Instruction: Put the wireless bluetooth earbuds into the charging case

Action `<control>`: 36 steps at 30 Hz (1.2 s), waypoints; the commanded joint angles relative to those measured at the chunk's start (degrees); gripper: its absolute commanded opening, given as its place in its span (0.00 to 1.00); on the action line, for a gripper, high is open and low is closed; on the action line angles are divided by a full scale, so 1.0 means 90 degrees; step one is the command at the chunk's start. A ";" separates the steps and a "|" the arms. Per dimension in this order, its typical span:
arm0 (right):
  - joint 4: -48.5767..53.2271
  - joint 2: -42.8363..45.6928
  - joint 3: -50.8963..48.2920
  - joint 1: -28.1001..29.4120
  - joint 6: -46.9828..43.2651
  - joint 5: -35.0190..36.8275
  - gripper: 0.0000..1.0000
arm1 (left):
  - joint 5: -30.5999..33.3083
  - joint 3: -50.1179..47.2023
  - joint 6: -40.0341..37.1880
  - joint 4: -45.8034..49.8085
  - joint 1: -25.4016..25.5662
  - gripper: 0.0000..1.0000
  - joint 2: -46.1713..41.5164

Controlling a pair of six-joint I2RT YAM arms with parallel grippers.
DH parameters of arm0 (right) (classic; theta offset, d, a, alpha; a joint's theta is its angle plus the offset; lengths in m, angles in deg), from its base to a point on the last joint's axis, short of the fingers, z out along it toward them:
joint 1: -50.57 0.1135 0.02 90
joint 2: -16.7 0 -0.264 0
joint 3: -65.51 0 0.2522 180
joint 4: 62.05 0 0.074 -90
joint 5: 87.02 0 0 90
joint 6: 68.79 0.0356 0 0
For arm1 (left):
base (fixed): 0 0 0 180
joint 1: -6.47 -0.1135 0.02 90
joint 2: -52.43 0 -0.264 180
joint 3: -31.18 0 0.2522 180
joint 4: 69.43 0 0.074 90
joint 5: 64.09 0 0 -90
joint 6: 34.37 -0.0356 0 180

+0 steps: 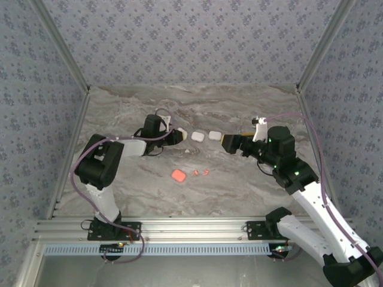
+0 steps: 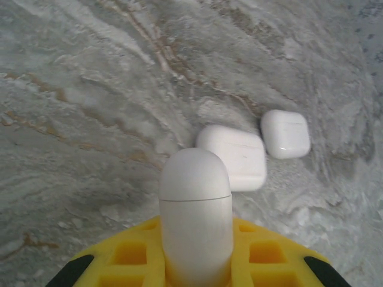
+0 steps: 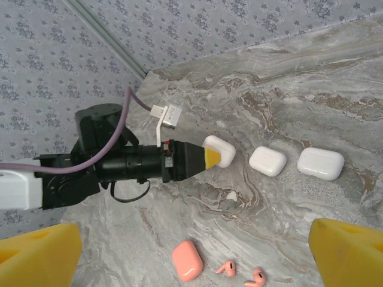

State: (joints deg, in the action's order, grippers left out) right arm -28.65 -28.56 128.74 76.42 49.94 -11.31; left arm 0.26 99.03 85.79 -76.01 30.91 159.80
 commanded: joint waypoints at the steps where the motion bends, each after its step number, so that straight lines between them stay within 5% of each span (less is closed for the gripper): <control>1: 0.0208 0.0087 0.0001 -0.0020 -0.0012 -0.0006 1.00 | -0.0200 0.0387 0.0060 0.0085 -0.0012 0.00 0.0255; 5: 0.0345 0.0077 0.0021 0.0000 -0.0079 0.0010 1.00 | -0.0022 0.0515 -0.0111 0.0410 -0.0039 0.06 0.0408; 12: 0.0631 -0.0085 0.0176 0.0138 -0.0167 0.0288 1.00 | 0.0194 0.0543 -0.0316 0.0777 -0.0089 0.48 0.0497; 23: 0.1546 -0.1177 0.0754 0.1263 -0.0889 0.1195 1.00 | 0.0577 0.0356 -0.0943 0.1495 -0.0394 0.59 -0.0522; 36: 0.2279 -0.4382 0.2250 0.3310 -0.1525 0.2236 0.88 | 0.1794 -0.1155 -0.1146 0.2516 -0.0608 0.78 -0.4259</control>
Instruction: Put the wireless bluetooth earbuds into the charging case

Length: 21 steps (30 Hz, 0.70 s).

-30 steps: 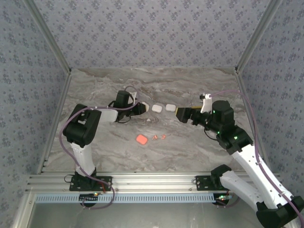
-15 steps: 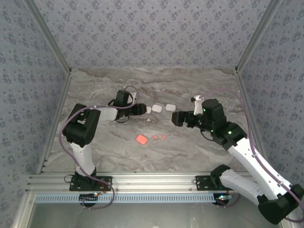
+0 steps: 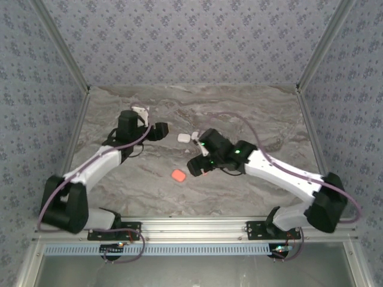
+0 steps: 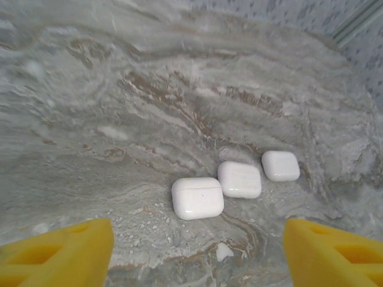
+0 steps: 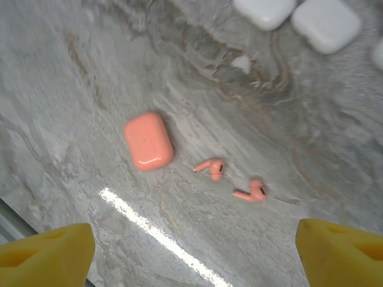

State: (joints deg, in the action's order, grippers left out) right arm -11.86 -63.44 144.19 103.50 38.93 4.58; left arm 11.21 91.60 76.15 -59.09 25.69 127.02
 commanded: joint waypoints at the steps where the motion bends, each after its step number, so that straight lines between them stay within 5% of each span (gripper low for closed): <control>1: 0.0451 -0.0744 0.0693 0.0397 -0.0352 0.0551 0.88 | 0.0739 -0.0478 -0.0054 0.0757 -0.0041 0.80 -0.0876; 9: 0.0807 -0.2701 0.1826 0.0880 -0.1003 0.0771 0.84 | 0.2113 -0.1085 -0.0143 0.2491 -0.0195 0.89 -0.2821; 21: 0.1004 -0.4032 0.2414 0.0880 -0.1327 0.0596 0.76 | 0.2337 -0.1285 -0.0199 0.3045 -0.0387 0.96 -0.3649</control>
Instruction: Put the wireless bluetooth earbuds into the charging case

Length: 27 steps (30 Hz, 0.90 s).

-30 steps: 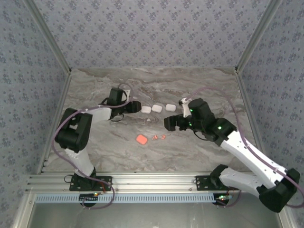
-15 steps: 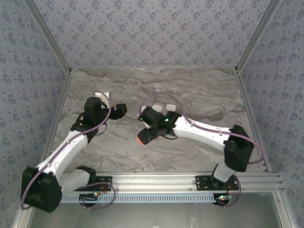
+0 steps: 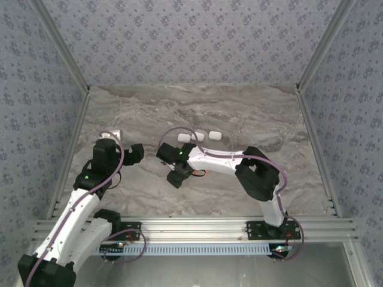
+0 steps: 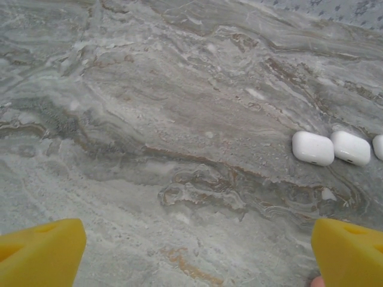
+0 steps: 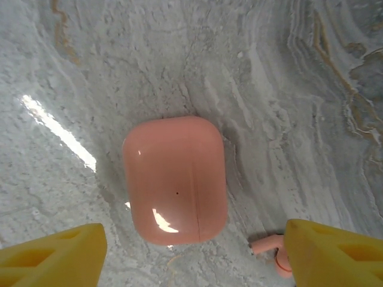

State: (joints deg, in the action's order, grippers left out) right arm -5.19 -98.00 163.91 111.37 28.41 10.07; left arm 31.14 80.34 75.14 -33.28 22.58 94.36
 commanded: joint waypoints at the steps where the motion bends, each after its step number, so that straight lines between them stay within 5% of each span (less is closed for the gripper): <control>1: 0.0261 -0.0247 0.0239 0.0008 -0.0156 -0.0054 0.75 | 0.0112 -0.0031 -0.0073 0.0159 -0.0040 0.97 0.0002; 13: -0.0048 -0.0281 0.0044 -0.0044 -0.0088 -0.0175 0.43 | -0.0139 0.0018 -0.0004 0.0032 -0.0043 0.97 0.0151; 17: -0.0331 0.0320 -0.0296 -0.0138 -0.0181 -0.0054 0.40 | -0.0518 0.0135 -0.0121 -0.0055 -0.0040 0.97 0.0179; 21: -0.0662 0.1332 -0.0798 -0.0293 -0.0510 0.0195 0.40 | -0.1667 0.0384 -0.0289 -0.0270 -0.0042 0.97 0.0361; 27: -0.1775 0.3196 -0.1943 -0.0612 -0.1533 0.0443 0.40 | -0.4579 0.0821 -0.0087 -0.1149 -0.0030 0.93 0.0897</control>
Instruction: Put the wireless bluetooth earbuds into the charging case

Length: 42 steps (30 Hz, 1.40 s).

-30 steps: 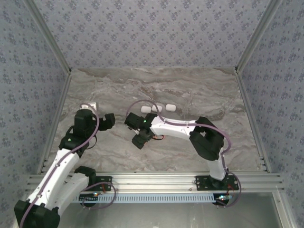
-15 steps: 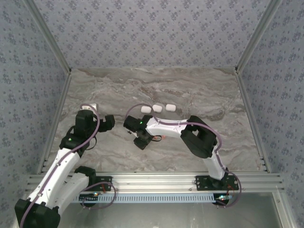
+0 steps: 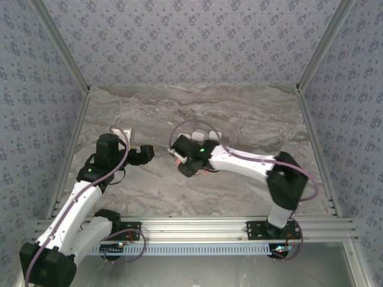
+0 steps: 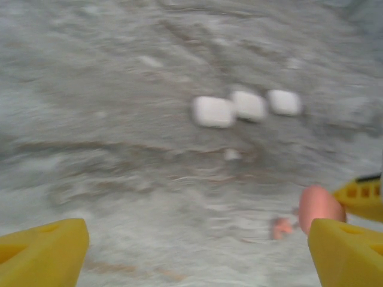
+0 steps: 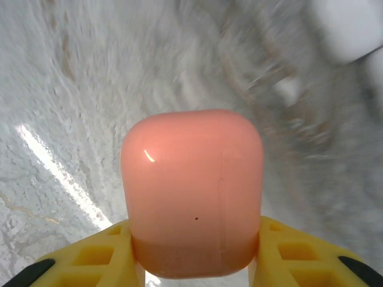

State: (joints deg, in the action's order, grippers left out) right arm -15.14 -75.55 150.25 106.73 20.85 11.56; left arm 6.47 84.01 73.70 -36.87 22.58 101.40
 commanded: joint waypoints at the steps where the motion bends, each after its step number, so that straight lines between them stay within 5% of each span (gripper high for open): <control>1: -0.0840 0.0950 -0.0600 -0.0130 -0.0865 0.0353 0.40 | -0.2291 0.0469 0.0191 -0.0977 -0.0017 0.92 0.0210; 6: -0.1315 0.1946 -0.0961 -0.0246 -0.1710 0.0540 0.40 | -0.3461 0.0879 0.0350 -0.1337 0.0405 0.92 0.0592; 15: -0.1652 0.2542 -0.1163 -0.0177 -0.2095 0.0395 0.40 | -0.3097 0.1180 0.0713 -0.1919 0.1328 0.91 0.1102; 33: -0.1848 0.2529 -0.1204 -0.0069 -0.1962 0.0473 0.40 | -0.2918 0.1275 0.1332 -0.2556 0.1831 0.52 0.2131; 42: -0.1848 0.2466 -0.1169 -0.0044 -0.1981 0.0386 0.41 | -0.2908 0.1287 0.1382 -0.2729 0.1860 0.41 0.2254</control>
State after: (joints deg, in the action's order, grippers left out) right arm -30.59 -53.15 139.28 105.86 3.12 14.79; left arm -19.72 93.23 86.29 -59.01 38.87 121.25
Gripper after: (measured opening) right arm 0.407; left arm 0.420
